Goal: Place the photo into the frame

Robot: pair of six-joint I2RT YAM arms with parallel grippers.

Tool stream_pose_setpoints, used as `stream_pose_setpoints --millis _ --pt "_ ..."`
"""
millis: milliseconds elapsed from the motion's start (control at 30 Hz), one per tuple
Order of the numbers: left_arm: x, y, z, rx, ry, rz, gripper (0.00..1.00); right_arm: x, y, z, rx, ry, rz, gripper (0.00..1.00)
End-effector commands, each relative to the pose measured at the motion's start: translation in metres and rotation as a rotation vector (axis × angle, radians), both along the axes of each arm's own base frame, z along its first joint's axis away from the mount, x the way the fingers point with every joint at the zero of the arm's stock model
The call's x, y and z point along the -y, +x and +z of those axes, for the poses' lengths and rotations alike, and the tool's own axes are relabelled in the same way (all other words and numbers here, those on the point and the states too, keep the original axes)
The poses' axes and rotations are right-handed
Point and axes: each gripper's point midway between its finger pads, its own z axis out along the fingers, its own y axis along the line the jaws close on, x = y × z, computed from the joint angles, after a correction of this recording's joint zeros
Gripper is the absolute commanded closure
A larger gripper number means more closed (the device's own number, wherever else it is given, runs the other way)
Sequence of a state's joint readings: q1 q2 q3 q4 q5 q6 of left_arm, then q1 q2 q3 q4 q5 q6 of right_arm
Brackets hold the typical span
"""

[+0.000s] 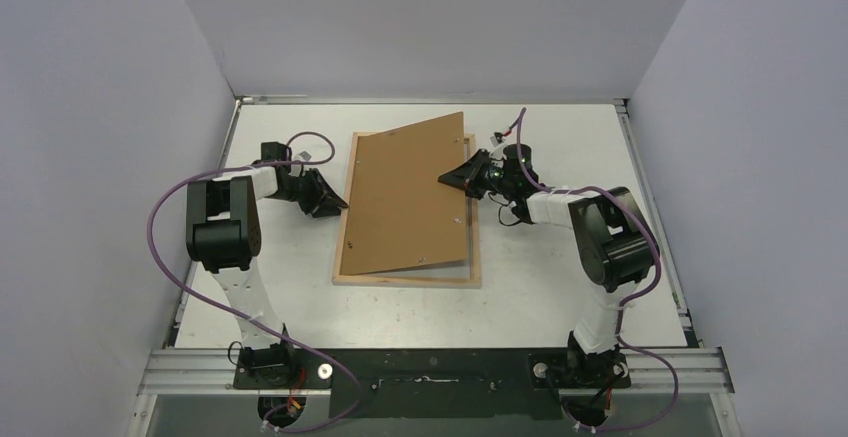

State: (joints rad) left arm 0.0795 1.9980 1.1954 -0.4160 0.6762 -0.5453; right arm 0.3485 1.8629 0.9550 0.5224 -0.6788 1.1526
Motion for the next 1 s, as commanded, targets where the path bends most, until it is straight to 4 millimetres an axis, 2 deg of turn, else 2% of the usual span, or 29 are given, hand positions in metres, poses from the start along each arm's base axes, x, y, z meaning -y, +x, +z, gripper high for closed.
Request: stream_pose_setpoints --millis 0,200,367,500,600,867,967 --pt "0.002 0.001 -0.004 -0.007 0.000 -0.021 0.76 -0.005 0.005 0.007 0.075 -0.018 0.022 0.92" --pt "0.002 0.001 -0.004 -0.008 0.000 -0.018 0.76 -0.002 -0.001 -0.004 0.048 -0.092 0.039 0.86" --pt "-0.002 0.002 -0.004 -0.009 0.016 -0.019 0.76 0.002 -0.001 -0.007 0.029 -0.140 0.041 0.68" --pt "-0.006 0.004 -0.002 -0.005 0.020 -0.015 0.75 0.003 -0.004 -0.010 0.023 -0.201 0.086 0.60" --pt "-0.008 0.004 -0.003 -0.006 0.026 -0.015 0.75 0.008 -0.009 -0.021 -0.014 -0.267 0.115 0.55" --pt "-0.013 0.002 -0.006 -0.017 0.039 -0.018 0.75 0.015 -0.016 -0.035 -0.059 -0.365 0.178 0.51" --pt "-0.013 0.002 -0.006 -0.016 0.037 -0.023 0.75 0.011 -0.014 -0.029 -0.046 -0.363 0.202 0.50"
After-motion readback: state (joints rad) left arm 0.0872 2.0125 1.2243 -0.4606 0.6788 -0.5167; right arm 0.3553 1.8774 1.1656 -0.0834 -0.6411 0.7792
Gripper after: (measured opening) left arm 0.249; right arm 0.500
